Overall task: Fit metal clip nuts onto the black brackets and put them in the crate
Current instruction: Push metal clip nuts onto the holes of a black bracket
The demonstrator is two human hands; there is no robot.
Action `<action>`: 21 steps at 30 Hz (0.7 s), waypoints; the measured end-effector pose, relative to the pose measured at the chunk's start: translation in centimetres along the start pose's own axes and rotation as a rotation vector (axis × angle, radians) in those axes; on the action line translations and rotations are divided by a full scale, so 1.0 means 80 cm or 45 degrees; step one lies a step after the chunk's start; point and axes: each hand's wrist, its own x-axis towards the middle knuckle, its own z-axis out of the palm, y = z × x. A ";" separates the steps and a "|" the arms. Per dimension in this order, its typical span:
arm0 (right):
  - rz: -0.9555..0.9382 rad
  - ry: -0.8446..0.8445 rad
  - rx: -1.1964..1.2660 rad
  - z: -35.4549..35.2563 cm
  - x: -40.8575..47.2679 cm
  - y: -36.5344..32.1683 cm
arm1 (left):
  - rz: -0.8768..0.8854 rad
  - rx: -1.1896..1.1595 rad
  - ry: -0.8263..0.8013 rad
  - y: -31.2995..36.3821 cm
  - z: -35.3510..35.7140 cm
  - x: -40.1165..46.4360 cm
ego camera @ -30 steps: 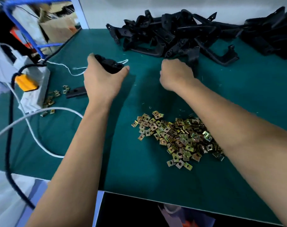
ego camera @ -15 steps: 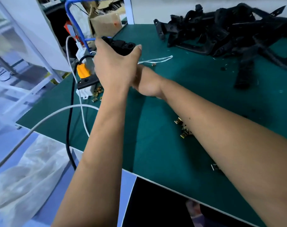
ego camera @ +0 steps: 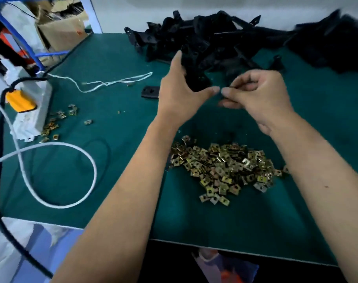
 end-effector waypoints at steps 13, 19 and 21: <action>0.048 0.033 0.182 -0.055 -0.034 0.033 | 0.348 0.233 -0.336 0.000 0.050 -0.028; 0.061 0.017 0.292 -0.054 -0.033 0.030 | 0.363 0.240 -0.351 0.003 0.050 -0.027; 0.082 0.026 0.338 -0.054 -0.033 0.028 | 0.368 0.239 -0.354 0.004 0.051 -0.028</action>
